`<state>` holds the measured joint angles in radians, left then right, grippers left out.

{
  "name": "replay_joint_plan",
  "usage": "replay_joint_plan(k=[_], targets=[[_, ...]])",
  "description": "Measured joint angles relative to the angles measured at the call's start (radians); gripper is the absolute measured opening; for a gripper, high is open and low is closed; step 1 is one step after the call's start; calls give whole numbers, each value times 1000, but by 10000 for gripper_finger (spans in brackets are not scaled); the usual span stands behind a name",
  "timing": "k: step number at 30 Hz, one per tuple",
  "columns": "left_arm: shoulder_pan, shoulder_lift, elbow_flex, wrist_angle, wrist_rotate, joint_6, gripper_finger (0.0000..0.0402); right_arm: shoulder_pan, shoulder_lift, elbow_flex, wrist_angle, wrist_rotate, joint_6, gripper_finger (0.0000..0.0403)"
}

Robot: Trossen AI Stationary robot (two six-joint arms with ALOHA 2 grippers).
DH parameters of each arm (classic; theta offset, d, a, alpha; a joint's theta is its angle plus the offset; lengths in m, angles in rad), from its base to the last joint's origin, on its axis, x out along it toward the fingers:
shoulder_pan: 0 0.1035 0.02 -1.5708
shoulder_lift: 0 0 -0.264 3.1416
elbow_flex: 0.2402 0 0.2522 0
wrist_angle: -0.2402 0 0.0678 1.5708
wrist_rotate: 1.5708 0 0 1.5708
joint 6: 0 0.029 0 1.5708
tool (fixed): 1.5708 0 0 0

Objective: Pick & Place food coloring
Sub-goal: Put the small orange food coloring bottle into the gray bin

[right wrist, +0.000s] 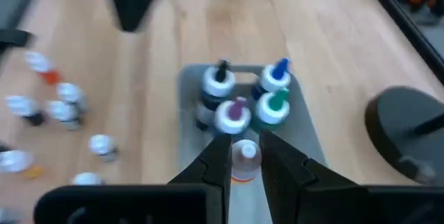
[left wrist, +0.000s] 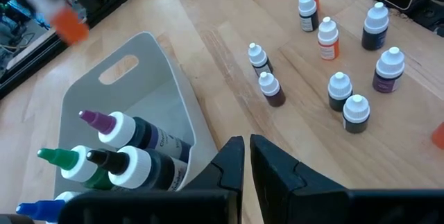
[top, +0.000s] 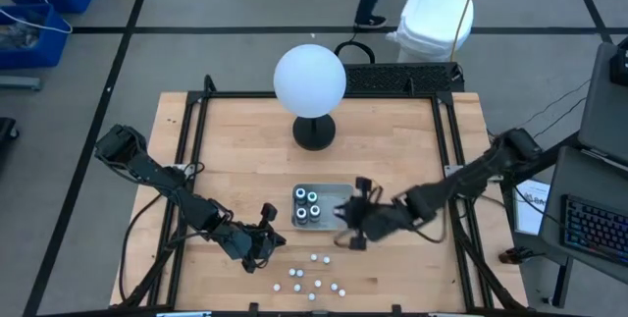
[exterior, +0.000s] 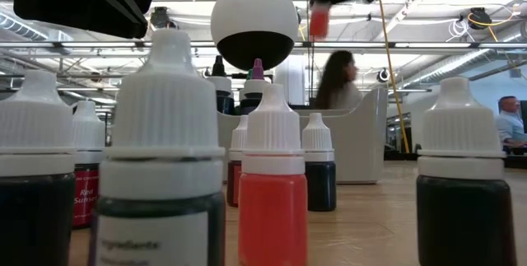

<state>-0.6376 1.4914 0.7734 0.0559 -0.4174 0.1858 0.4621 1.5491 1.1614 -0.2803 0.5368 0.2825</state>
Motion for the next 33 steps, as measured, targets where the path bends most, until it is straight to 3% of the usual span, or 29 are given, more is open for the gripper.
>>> replay_joint_plan(k=[8,14,18,33], targets=[[1,0,0,0,0,3,35,-129,64,-72,57,-100,-9,48],[2,0,0,1,0,2,35,-166,73,-224,344,-179,-19,48],[2,0,0,14,0,2,35,-180,73,-286,434,-225,8,48],[43,0,0,66,0,15,35,-180,80,-289,437,-253,46,47]])
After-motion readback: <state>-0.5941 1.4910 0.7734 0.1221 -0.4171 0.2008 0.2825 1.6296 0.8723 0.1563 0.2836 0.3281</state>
